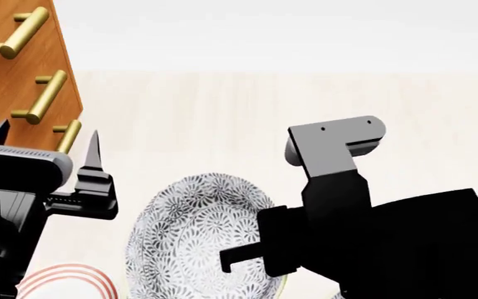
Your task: Stack the bowl at the front on the bowl in the middle.
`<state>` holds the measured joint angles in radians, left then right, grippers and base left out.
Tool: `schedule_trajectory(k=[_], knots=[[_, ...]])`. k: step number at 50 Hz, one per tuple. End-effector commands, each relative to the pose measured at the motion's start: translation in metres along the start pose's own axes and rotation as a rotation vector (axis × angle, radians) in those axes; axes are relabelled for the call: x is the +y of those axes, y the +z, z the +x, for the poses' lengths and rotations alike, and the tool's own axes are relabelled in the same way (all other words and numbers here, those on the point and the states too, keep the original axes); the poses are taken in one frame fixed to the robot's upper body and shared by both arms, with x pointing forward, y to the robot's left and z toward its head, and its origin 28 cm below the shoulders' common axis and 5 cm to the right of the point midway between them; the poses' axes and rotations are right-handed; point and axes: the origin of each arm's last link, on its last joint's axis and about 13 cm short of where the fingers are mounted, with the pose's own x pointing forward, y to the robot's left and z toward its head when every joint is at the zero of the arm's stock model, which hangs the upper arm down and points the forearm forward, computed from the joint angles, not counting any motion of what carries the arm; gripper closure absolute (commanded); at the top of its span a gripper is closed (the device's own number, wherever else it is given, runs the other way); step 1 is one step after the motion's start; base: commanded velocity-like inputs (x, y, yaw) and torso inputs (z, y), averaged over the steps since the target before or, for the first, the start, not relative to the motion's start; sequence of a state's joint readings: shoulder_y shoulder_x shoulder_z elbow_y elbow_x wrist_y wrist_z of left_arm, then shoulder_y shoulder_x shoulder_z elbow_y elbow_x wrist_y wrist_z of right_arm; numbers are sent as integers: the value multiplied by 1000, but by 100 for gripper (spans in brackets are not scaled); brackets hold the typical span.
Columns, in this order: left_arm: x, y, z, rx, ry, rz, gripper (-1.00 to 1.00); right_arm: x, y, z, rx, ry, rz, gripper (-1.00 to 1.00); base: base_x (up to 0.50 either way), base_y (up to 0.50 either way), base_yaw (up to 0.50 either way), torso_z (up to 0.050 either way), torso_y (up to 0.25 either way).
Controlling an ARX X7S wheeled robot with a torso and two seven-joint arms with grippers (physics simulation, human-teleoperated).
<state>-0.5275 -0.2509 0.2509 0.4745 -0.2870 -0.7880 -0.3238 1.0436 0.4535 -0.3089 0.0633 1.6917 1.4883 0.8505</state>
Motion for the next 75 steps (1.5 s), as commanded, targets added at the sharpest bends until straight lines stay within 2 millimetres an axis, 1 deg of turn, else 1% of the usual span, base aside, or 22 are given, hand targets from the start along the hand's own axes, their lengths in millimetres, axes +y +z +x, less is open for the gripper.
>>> schedule_trajectory(k=[1,7,12,13,29,32,33,34,35,36,37,38,39,41,43,45,47,52,55,56,65,75], knots=[[0,-2,-1,5,-1,4,-100,1,-12,22,39,43,-3,100,0,0,0,0,0],[0,-4,0,10,-1,5,-100,-3,-22,41,87,60,12,100,0,0,0,0,0],[0,-6,1,14,-1,7,-100,-5,-26,48,112,52,19,100,0,0,0,0,2],[0,-6,1,15,-1,8,-100,-5,-28,48,113,38,14,-100,0,0,0,0,0],[-1,-6,1,16,-5,5,-100,-5,-28,45,91,5,-1,-100,0,0,0,0,0],[-1,-5,0,12,-5,2,-100,-6,-25,43,15,-52,-10,-100,0,0,0,0,0],[-1,-4,-1,8,-5,-2,-100,-5,-21,38,-125,-79,-42,-100,0,0,0,0,0],[-1,-3,-1,6,-5,-4,-100,-5,-20,37,-171,-98,-48,-100,0,0,0,0,0],[-1,-2,-2,0,-3,-14,-100,-5,-13,32,-344,-146,-34,-100,0,0,0,0,0],[-1,-1,-2,-1,-4,-16,-100,-5,-12,30,-368,-151,-42,-100,0,0,0,0,0],[-1,0,-4,-9,-6,-22,-100,-3,-10,25,-497,-153,-53,-100,0,0,0,0,0],[-1,0,-4,-11,-7,-27,-100,-2,-10,23,-552,-164,-60,-100,0,0,0,0,0],[-2,1,-6,-25,-12,-34,-100,0,-9,17,-680,-185,-84,-100,0,0,0,0,0],[-2,3,-8,-41,-18,-48,-100,3,-10,11,-826,-226,-119,-100,0,0,0,0,0],[-3,5,-10,-71,-14,-57,-100,8,-18,10,-973,-317,-183,-100,0,0,0,0,0],[-4,5,-11,-88,-19,-72,-100,10,-22,9,-1049,-354,-209,-100,0,0,0,0,0],[-5,7,-17,-155,-23,-79,-100,14,-30,9,-1125,-451,-249,-100,0,0,0,0,0],[-9,12,-29,-287,16,-80,-100,22,-41,6,-1222,-555,-319,-100,0,0,0,0,0],[-9,14,-32,-316,22,-87,-100,24,-43,5,-1231,-551,-326,-100,0,0,0,0,0],[-10,14,-33,-319,20,-88,-100,24,-43,4,-1241,-534,-305,-100,0,0,0,0,0],[-10,14,-35,-347,12,-81,-100,23,-44,4,-1252,-563,-320,-100,0,0,0,0,0],[-10,14,-34,-353,15,-87,-100,21,-45,9,-1234,-572,-318,-100,0,0,0,0,0]])
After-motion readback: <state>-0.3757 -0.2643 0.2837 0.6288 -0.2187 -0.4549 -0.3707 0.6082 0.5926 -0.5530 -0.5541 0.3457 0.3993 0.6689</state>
